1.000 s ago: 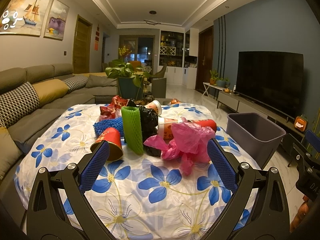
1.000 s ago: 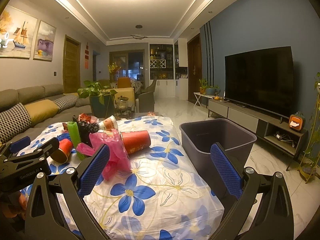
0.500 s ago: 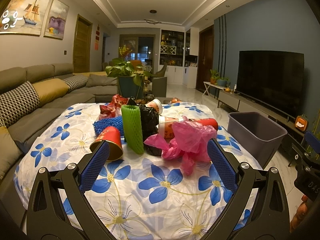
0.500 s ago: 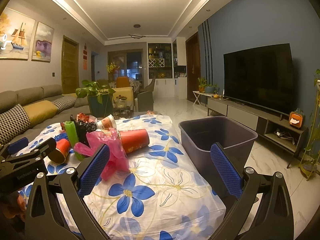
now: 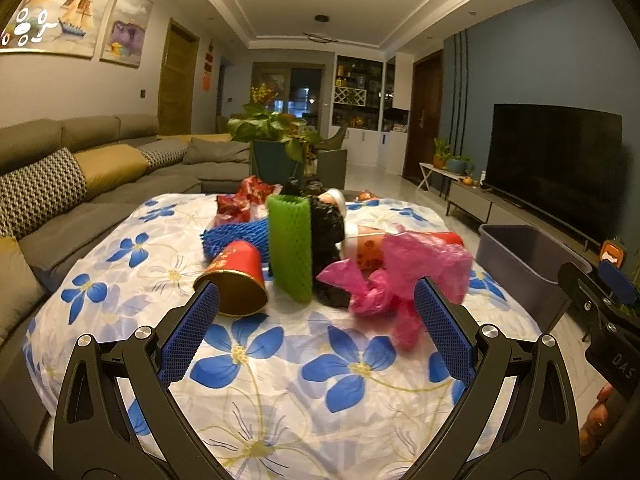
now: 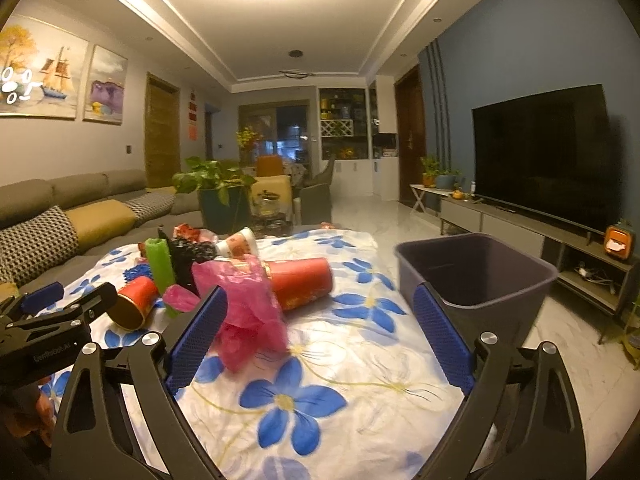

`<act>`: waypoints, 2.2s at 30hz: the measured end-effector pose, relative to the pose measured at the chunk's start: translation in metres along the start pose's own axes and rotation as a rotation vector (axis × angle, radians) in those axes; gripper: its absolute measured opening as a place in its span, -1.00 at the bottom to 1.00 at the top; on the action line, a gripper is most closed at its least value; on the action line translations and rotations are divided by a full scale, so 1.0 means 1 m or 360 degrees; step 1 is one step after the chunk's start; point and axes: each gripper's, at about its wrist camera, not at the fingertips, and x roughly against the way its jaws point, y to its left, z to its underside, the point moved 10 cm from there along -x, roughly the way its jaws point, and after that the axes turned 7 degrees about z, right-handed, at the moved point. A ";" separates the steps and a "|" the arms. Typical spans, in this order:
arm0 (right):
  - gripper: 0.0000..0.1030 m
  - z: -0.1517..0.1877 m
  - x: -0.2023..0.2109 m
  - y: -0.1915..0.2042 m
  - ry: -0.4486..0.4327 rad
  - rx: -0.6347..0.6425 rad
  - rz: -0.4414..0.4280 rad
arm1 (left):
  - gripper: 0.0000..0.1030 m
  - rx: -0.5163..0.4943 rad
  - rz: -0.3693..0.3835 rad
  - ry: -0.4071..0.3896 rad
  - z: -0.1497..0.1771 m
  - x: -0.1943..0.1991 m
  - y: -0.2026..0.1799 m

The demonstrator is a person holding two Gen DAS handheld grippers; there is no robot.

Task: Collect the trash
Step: 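Grasp the pink plastic bag with the right tool while the left tool approaches the small pink bag, then grasp the small pink bag with the left tool while the right tool lifts its bag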

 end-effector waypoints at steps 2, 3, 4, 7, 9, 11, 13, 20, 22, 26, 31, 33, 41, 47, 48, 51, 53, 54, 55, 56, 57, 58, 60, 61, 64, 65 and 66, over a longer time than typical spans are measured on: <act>0.71 0.000 -0.008 0.010 -0.0020 0.0022 -0.0034 | 0.87 0.0011 -0.0016 0.0003 0.002 -0.004 0.008; 0.68 0.000 -0.013 0.015 -0.0027 0.0037 -0.0047 | 0.87 0.0022 -0.0026 0.0004 0.003 -0.007 0.014; 0.63 0.000 -0.017 0.019 -0.0032 0.0046 -0.0055 | 0.87 0.0028 -0.0031 0.0003 0.003 -0.009 0.017; 0.57 0.001 -0.031 0.029 -0.0052 0.0061 -0.0085 | 0.87 0.0045 -0.0057 -0.0003 0.003 -0.016 0.030; 0.49 0.004 -0.044 0.035 -0.0038 0.0057 -0.0108 | 0.87 0.0056 -0.0072 -0.0003 0.003 -0.021 0.037; 0.43 0.006 -0.055 0.040 -0.0024 0.0053 -0.0129 | 0.87 0.0067 -0.0082 0.0001 0.004 -0.026 0.043; 0.36 0.009 -0.065 0.044 -0.0008 0.0063 -0.0141 | 0.87 0.0080 -0.0089 0.0008 0.005 -0.032 0.048; -0.03 0.020 -0.091 0.056 0.0071 0.0066 -0.0247 | 0.87 0.0070 -0.0071 0.0018 0.008 -0.046 0.048; -0.06 0.024 -0.096 0.061 0.0107 0.0061 -0.0311 | 0.87 0.0071 -0.0061 0.0023 0.009 -0.048 0.045; -0.06 0.030 -0.102 0.071 0.0164 0.0039 -0.0447 | 0.87 0.0064 -0.0043 0.0031 0.011 -0.053 0.041; -0.07 0.033 -0.103 0.076 0.0197 0.0017 -0.0524 | 0.87 0.0055 -0.0029 0.0037 0.013 -0.057 0.036; -0.37 0.037 -0.104 0.077 0.0228 0.0013 -0.0541 | 0.87 0.0060 -0.0021 0.0038 0.013 -0.058 0.035; -0.85 0.026 -0.086 0.058 0.0176 -0.0053 -0.0543 | 0.87 0.0018 0.0021 0.0033 0.012 -0.063 0.020; -0.85 0.006 -0.057 0.026 0.0021 -0.0085 -0.0443 | 0.81 -0.0013 0.0088 0.0011 0.012 -0.070 0.003; -0.86 0.004 -0.054 0.021 0.0006 -0.0092 -0.0423 | 0.78 -0.0016 0.0108 0.0010 0.012 -0.073 -0.001; -0.86 0.002 -0.048 0.004 -0.0025 -0.0124 -0.0362 | 0.65 -0.0023 0.0143 0.0006 0.012 -0.083 -0.008; -0.86 0.001 -0.046 -0.002 -0.0035 -0.0133 -0.0341 | 0.50 -0.0034 0.0165 0.0024 0.013 -0.091 -0.011; -0.86 0.001 -0.046 -0.006 -0.0039 -0.0138 -0.0327 | 0.36 -0.0026 0.0197 0.0052 0.015 -0.098 -0.013; -0.86 0.002 -0.046 -0.009 -0.0042 -0.0141 -0.0317 | 0.30 -0.0015 0.0207 0.0069 0.016 -0.102 -0.014; -0.86 0.002 -0.046 -0.010 -0.0042 -0.0143 -0.0310 | 0.21 -0.0003 0.0219 0.0087 0.017 -0.106 -0.015; -0.86 0.002 -0.047 -0.013 -0.0039 -0.0144 -0.0303 | 0.12 0.0015 0.0242 0.0106 0.019 -0.112 -0.015; -0.86 0.002 -0.048 -0.014 -0.0036 -0.0143 -0.0298 | 0.06 0.0028 0.0258 0.0121 0.020 -0.115 -0.016; -0.86 0.004 -0.049 -0.016 -0.0034 -0.0141 -0.0290 | -0.17 0.0042 0.0276 0.0139 0.022 -0.120 -0.017; -0.86 0.004 -0.050 -0.018 -0.0033 -0.0142 -0.0284 | -0.26 0.0043 0.0288 0.0146 0.022 -0.122 -0.018; -0.86 0.007 -0.050 -0.020 -0.0027 -0.0149 -0.0278 | -0.56 0.0024 0.0312 0.0160 0.024 -0.124 -0.023; -0.86 0.007 -0.050 -0.020 -0.0027 -0.0148 -0.0277 | -0.68 0.0012 0.0322 0.0160 0.024 -0.124 -0.026; -0.86 0.007 -0.050 -0.020 -0.0027 -0.0148 -0.0277 | -0.73 0.0004 0.0321 0.0160 0.024 -0.123 -0.027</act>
